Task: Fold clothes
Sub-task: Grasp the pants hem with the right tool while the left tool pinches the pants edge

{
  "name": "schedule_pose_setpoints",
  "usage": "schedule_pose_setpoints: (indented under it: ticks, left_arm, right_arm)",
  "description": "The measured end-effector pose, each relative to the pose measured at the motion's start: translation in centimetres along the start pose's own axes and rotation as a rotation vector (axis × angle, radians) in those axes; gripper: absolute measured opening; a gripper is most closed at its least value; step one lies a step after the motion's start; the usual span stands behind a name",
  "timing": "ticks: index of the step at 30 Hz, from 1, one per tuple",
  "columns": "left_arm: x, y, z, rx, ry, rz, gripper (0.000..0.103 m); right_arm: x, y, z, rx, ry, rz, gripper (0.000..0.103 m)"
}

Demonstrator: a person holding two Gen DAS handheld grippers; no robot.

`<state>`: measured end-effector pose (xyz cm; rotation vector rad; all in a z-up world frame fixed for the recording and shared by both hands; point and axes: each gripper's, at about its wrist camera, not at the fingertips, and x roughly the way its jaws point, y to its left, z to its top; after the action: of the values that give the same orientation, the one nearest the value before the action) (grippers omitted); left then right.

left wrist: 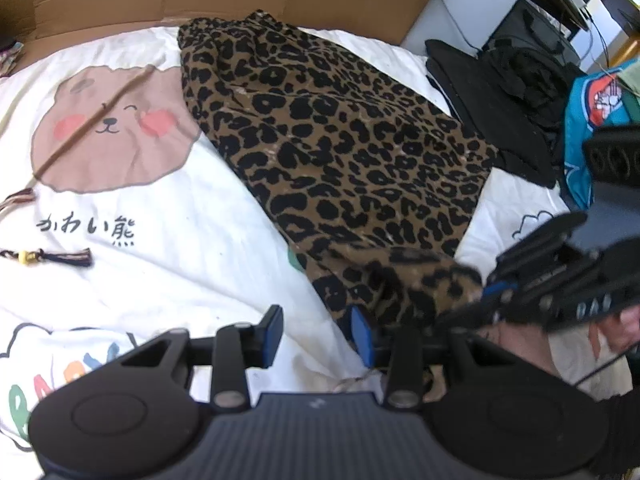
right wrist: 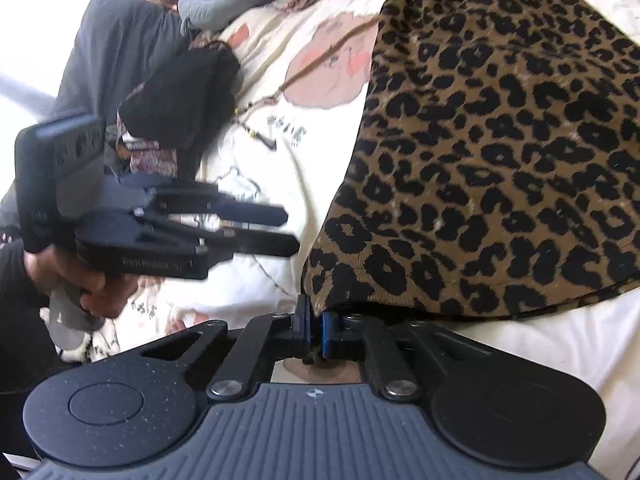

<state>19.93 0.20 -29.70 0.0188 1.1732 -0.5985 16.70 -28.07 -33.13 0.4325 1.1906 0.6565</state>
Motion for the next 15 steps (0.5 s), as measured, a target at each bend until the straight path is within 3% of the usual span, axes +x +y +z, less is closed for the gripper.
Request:
schedule_pose_setpoints:
  ticks: [10, 15]
  left_arm:
    - [0.8, -2.0, 0.2, 0.047, 0.005, -0.017, 0.044]
    - [1.5, -3.4, 0.1, 0.091, 0.012, -0.014, 0.064]
  right_arm:
    - [-2.3, -1.6, 1.5, 0.154, -0.106, 0.070, 0.002]
    - [-2.4, -1.6, 2.0, 0.198, -0.131, 0.109, 0.002]
